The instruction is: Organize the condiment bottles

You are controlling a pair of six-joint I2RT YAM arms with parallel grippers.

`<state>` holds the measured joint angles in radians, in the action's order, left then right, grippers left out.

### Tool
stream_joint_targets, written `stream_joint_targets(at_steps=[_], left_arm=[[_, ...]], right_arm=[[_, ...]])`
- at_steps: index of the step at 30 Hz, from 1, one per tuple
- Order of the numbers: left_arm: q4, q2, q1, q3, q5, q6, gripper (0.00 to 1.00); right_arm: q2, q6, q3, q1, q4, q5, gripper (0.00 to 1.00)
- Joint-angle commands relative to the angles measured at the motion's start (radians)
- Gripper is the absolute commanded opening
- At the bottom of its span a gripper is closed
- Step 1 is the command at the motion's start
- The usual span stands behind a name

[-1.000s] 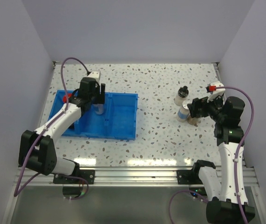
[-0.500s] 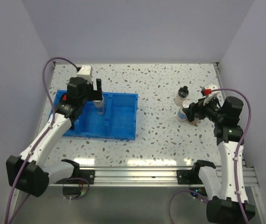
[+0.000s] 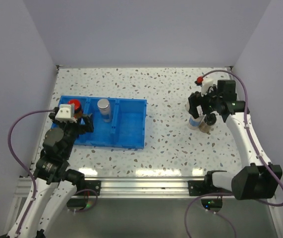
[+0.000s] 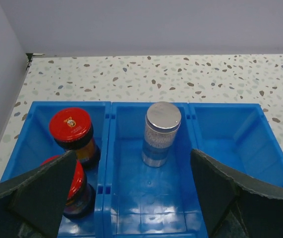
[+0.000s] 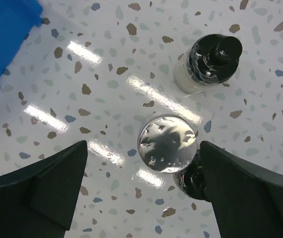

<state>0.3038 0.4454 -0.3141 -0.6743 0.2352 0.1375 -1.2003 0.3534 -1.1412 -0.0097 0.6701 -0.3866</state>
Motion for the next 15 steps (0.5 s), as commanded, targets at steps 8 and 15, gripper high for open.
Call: stream_joint_targets(at_steps=[8,15], left_arm=[[-0.031,-0.18,0.007,0.078,0.062,-0.053,1.0],[-0.038,-0.195,0.007,0.088,0.056,-0.053,1.0]], right_arm=[[-0.174,-0.019,-0.08,0.048,0.031,0.261,0.98],[-0.215,-0.004,-0.048,0.056,0.028,0.222,0.93]])
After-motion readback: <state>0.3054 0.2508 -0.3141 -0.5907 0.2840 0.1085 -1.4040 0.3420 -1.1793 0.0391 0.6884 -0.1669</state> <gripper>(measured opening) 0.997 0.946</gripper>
